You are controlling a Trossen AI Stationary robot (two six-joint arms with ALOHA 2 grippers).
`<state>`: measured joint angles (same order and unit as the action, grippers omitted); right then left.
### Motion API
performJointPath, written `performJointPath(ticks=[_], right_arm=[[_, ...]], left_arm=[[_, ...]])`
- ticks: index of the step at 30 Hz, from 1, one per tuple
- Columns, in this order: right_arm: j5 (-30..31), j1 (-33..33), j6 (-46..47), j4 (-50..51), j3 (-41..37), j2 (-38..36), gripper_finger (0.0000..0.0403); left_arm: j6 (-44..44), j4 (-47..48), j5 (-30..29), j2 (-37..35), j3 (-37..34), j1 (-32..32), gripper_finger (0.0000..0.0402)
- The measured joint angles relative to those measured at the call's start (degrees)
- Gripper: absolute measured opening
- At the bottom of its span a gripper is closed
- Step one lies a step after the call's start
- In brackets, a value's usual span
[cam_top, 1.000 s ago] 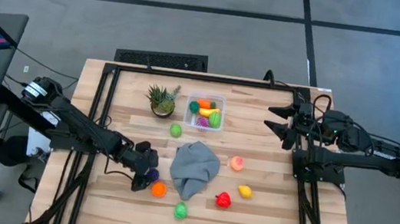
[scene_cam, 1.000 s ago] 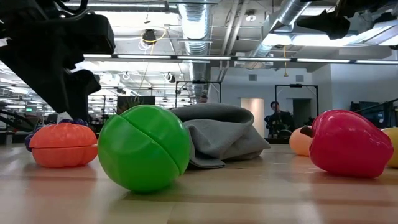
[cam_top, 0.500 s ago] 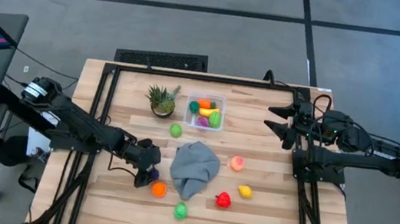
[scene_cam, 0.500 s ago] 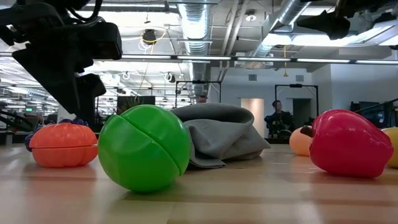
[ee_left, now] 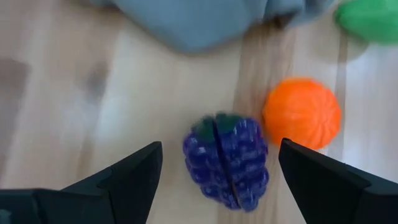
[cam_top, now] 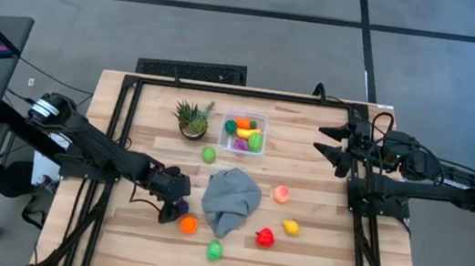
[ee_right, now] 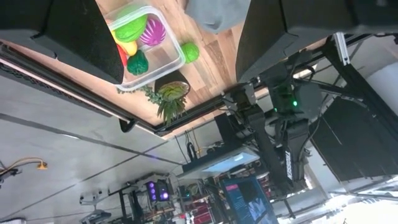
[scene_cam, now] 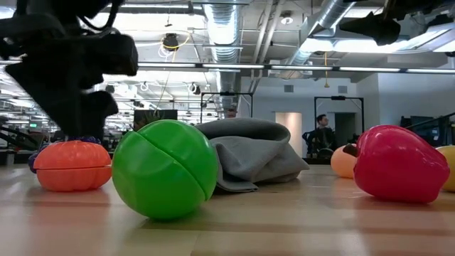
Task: Pick and placing Produce into tupperware
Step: Put the violet grapes into the transparent container
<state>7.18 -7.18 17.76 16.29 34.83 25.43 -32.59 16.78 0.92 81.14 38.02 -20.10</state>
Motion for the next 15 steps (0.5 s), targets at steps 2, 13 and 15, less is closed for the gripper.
performJointPath(ticks=[2,13,15], right_arm=[[0.01,-0.02,-0.03,0.27,0.02,0.00,0.0333],[0.00,-0.02,1.31,3.38,0.02,0.00,0.0333],[0.00,-0.02,1.31,3.37,0.02,0.00,0.0333]], left_arm=[[0.13,-1.89,2.08,2.20,0.00,-0.09,0.0310],[-0.29,-4.01,1.36,7.02,0.87,0.00,0.0310],[-0.31,-3.71,0.87,7.02,0.90,0.00,0.0310]])
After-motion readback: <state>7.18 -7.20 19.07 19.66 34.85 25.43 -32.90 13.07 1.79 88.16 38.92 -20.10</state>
